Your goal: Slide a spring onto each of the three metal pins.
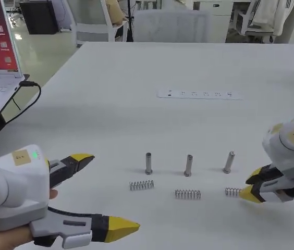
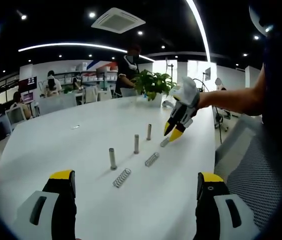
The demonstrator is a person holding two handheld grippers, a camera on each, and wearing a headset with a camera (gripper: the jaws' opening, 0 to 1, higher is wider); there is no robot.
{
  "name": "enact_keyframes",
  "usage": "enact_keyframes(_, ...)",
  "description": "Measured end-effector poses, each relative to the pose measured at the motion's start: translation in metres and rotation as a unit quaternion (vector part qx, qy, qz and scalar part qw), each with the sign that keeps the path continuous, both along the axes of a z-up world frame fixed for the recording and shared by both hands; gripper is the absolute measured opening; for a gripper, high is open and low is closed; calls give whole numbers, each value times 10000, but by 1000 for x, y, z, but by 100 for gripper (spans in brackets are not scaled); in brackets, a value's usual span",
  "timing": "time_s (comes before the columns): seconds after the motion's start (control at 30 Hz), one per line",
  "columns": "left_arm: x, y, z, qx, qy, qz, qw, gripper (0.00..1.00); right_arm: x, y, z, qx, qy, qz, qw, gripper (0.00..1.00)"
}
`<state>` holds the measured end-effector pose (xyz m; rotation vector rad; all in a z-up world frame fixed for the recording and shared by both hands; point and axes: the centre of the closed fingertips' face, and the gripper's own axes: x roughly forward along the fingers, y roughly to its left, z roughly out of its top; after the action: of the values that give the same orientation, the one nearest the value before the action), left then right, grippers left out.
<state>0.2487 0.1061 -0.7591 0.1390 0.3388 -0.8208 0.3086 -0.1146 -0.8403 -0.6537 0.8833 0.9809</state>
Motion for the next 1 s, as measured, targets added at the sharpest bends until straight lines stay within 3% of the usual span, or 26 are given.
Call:
enact_keyframes(0.17,0,-1,1,0,-1,0,10000,99,2,3,0,-101,95,259,9996,19)
enact_keyframes(0.23,0,0,1,1,0,7,10000,99,0,3,-2,-242,183,559,9980,18)
enact_keyframes(0.5,-2,2,-1,-5,19,50,10000,99,2,5,-6,-529,282,923,9939,17)
enact_keyframes(0.77,-2,2,-1,-3,26,61,10000,99,0,3,-12,-883,543,1394,9848,14)
enact_keyframes(1.0,-2,4,-1,4,29,79,10000,99,4,2,-15,-1168,583,1685,9770,12)
